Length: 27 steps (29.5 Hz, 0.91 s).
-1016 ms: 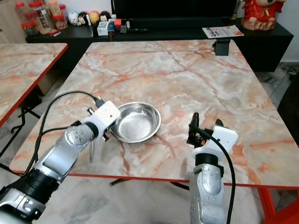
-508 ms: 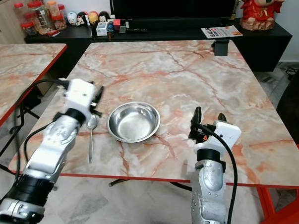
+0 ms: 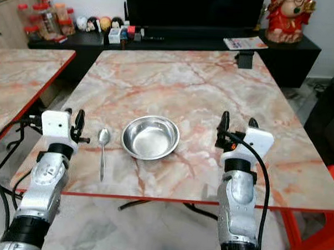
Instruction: Setting the table
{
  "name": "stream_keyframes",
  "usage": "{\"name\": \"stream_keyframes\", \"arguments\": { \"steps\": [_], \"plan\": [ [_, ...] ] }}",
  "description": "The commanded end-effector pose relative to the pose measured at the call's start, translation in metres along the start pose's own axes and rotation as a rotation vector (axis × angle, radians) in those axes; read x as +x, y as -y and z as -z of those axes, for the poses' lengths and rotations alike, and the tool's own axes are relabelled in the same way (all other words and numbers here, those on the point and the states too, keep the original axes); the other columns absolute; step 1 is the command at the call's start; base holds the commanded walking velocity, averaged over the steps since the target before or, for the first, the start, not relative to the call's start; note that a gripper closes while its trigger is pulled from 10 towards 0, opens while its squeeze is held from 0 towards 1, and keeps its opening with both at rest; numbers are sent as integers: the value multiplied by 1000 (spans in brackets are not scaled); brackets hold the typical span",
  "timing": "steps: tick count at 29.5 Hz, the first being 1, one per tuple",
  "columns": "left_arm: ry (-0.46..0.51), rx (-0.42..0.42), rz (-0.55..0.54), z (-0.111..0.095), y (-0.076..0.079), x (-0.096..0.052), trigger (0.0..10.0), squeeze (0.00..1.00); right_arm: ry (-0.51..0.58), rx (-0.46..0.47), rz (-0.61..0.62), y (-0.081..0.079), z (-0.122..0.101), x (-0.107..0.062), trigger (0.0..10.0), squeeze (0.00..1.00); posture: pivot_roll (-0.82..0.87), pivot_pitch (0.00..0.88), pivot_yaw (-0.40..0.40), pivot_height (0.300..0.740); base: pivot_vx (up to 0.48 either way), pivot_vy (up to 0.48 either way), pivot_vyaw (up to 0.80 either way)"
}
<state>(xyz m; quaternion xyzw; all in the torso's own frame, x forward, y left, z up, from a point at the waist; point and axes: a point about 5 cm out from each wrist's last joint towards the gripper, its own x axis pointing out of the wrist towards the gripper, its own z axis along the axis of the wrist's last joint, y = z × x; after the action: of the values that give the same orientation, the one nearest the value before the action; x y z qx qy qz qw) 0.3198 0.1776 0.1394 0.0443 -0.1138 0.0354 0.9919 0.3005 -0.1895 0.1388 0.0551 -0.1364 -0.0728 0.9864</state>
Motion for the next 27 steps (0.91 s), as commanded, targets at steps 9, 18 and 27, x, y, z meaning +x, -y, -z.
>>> {"name": "stream_keyframes", "arguments": {
  "steps": [9, 18, 27],
  "plan": [
    [-9, -25, 14, 8, 11, -2, 10000, 0, 4, -9, -48, -9, -3, 10, 10000, 0, -50, 0, -7, 740, 0, 0, 0],
    [-17, -19, 44, 7, 13, 3, 10000, 0, -5, 1, -17, -5, 1, 3, 10000, 0, -70, 0, 25, 740, 0, 0, 0],
    [-17, -23, 53, 6, 14, 6, 10000, 0, -13, 10, -1, -7, 3, -1, 10000, 0, -71, 0, 39, 740, 0, 178, 0]
  ]
}}
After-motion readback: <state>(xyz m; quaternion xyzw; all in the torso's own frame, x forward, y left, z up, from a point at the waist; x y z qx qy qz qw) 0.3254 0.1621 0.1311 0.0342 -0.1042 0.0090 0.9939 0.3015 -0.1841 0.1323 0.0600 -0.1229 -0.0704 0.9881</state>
